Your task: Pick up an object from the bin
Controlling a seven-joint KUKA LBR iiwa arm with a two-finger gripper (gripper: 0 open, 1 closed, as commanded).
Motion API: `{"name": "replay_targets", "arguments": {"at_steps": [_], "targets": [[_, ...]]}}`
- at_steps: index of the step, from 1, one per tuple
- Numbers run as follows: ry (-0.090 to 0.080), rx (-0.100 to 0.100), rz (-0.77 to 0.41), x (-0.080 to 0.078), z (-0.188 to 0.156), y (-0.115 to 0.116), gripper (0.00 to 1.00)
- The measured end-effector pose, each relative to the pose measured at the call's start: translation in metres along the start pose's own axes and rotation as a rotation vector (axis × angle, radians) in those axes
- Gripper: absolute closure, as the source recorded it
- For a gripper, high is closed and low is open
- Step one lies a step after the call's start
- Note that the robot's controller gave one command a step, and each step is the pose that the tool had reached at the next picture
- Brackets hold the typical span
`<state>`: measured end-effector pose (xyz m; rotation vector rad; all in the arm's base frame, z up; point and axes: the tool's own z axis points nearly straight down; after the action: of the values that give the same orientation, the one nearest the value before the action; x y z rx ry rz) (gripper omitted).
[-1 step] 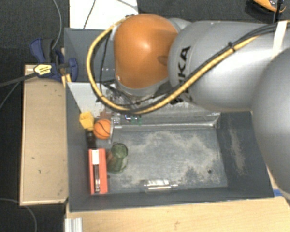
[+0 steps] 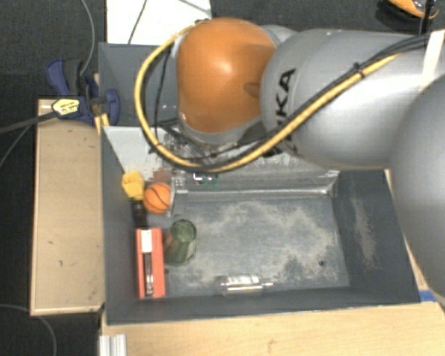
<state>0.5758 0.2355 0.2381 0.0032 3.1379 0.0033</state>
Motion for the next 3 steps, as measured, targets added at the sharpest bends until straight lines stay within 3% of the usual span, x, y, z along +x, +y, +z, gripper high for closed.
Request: {"name": "replay_targets", "arguments": {"at_steps": [2,3], "targets": [[0.005,0.001,0.136,-0.008,0.117,0.005,0.00],[-0.006,-0.004,0.044,-0.014,0.122,0.015,0.00]]}}
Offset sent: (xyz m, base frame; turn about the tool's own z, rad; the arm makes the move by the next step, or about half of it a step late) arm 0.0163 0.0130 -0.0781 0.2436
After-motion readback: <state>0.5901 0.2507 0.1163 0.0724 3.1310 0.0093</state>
